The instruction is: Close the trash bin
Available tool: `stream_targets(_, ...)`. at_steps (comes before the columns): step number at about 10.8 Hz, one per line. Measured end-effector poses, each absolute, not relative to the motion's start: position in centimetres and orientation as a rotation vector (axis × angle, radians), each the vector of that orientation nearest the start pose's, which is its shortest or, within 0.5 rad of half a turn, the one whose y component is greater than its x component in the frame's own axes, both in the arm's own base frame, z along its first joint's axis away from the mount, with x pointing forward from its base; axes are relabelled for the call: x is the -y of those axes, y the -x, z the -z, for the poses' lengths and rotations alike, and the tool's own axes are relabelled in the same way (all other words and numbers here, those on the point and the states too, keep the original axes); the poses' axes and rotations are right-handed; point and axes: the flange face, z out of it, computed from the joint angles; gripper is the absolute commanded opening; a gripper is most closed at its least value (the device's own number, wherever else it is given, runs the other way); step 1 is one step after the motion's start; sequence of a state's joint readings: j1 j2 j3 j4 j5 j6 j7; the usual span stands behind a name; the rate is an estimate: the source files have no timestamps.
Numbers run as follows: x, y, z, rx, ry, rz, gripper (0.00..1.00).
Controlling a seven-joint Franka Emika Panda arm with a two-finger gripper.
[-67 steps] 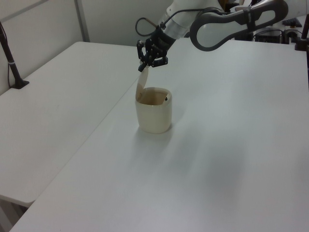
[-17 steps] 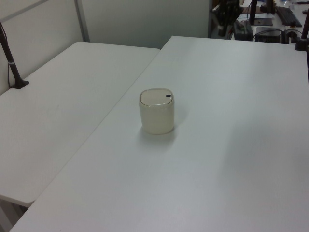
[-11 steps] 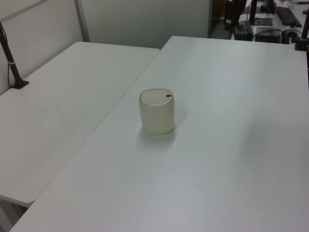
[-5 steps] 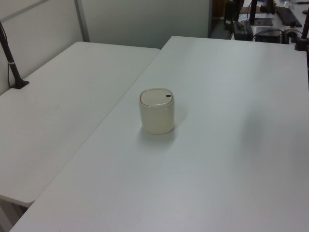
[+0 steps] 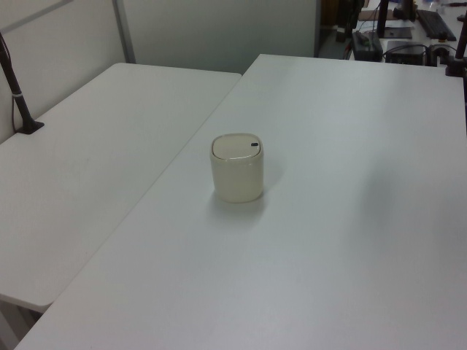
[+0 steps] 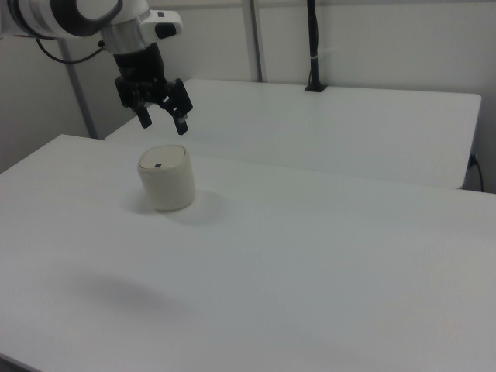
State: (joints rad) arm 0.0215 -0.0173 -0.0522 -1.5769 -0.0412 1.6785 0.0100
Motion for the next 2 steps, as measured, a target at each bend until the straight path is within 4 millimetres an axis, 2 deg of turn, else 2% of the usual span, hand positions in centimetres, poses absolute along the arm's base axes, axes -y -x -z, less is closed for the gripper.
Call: stream_targets(2,2.11,-55.98,-64.21,-0.059,3.177,0.191,1.00)
